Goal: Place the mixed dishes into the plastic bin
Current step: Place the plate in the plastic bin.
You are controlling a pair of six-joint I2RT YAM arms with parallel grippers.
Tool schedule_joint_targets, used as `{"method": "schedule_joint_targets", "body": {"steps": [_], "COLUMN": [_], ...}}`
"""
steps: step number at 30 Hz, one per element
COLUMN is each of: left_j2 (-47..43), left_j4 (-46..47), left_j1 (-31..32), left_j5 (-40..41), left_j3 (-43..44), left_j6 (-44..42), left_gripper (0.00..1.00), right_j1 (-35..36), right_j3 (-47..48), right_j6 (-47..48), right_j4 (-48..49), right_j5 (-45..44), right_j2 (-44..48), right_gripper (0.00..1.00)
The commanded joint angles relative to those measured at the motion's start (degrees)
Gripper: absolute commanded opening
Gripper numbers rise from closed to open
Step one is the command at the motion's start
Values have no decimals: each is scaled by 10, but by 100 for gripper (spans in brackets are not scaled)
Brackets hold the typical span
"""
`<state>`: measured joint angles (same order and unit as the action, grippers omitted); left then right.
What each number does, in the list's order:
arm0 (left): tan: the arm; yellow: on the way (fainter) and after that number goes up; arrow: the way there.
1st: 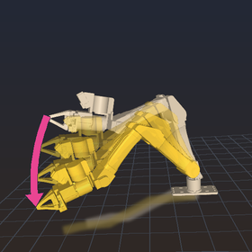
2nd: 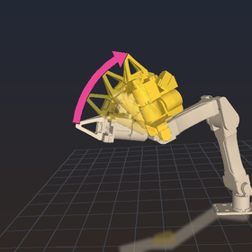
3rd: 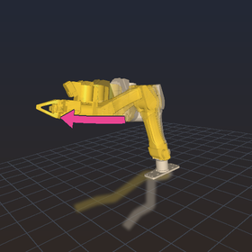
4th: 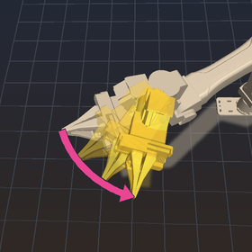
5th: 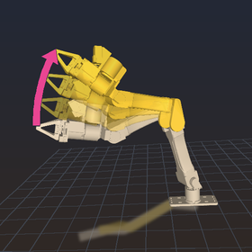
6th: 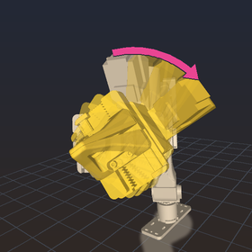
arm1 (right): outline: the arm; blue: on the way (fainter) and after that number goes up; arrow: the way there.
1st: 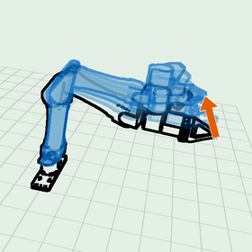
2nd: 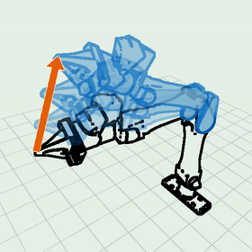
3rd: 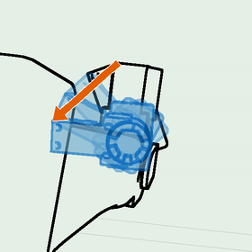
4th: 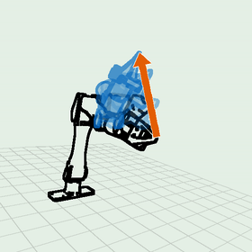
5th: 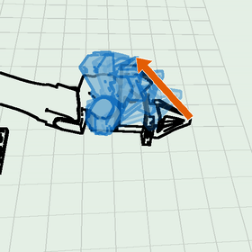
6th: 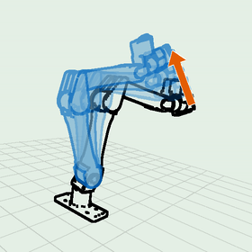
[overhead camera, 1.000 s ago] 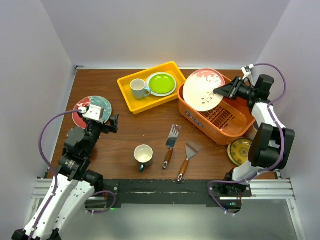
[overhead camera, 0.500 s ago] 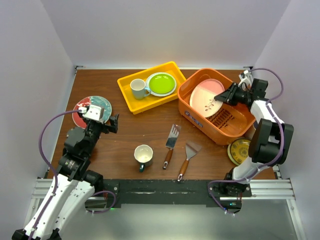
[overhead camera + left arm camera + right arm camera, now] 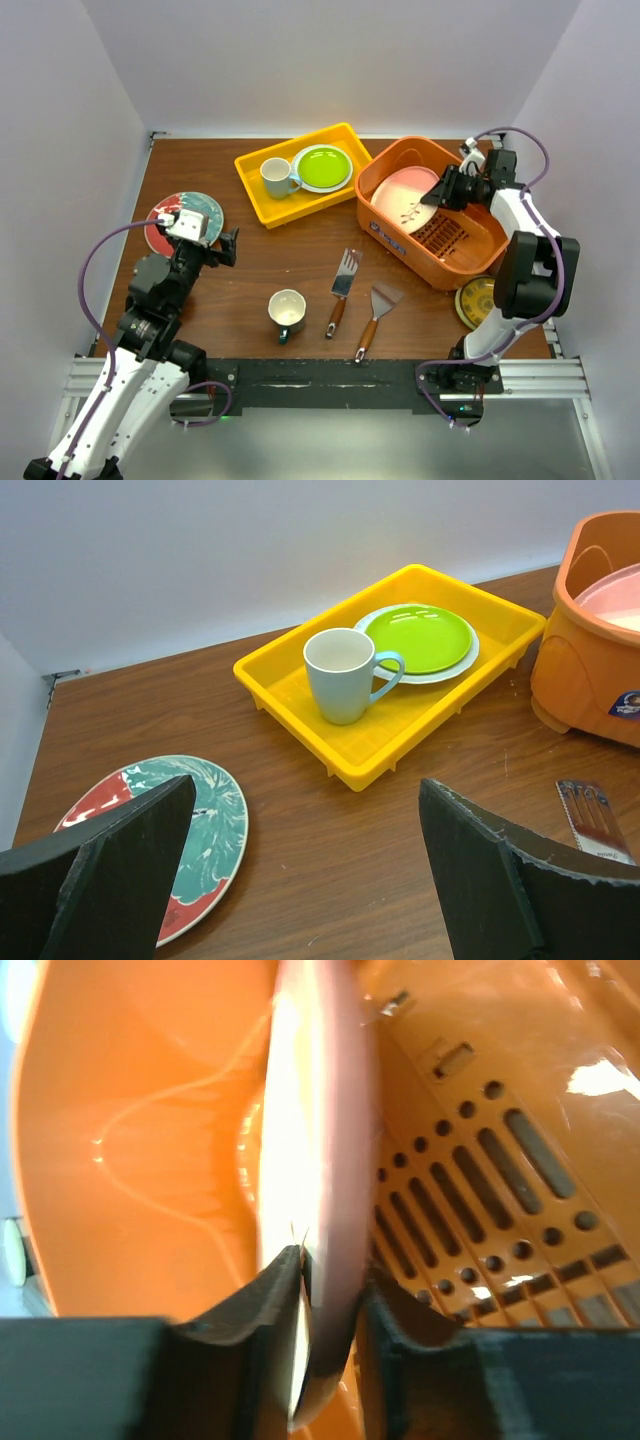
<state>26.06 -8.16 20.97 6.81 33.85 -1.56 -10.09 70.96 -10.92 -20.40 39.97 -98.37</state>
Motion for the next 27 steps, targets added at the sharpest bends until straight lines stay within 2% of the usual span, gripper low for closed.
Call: {"method": "schedule_joint_targets", "body": {"steps": [1,3,12,16,27], "left_j2": [2,2,2,0,0], "left_j4": [28,27,27,27,26], "left_j1": [-1,-1,-1,-1,-1], "left_j5": [-7,-7,-7,-7,-7], "left_j3": [-4,-4,-4,-4,-4], "left_j6": [-1,-1,-2,-2,-2], "left_gripper": [99,99,99,99,99], "right_j1": [6,6,8,14,31], "right_j3": [31,31,37,37,45], "right_j6": [41,45,68,72,81], "right_j4": [-14,-18,-39,-42,-56], "right_j5": [-38,-43,-53,-75,-135], "right_j2": [-7,-11,-33,-34,-51], "right_gripper": [37,44,59,68,86]}}
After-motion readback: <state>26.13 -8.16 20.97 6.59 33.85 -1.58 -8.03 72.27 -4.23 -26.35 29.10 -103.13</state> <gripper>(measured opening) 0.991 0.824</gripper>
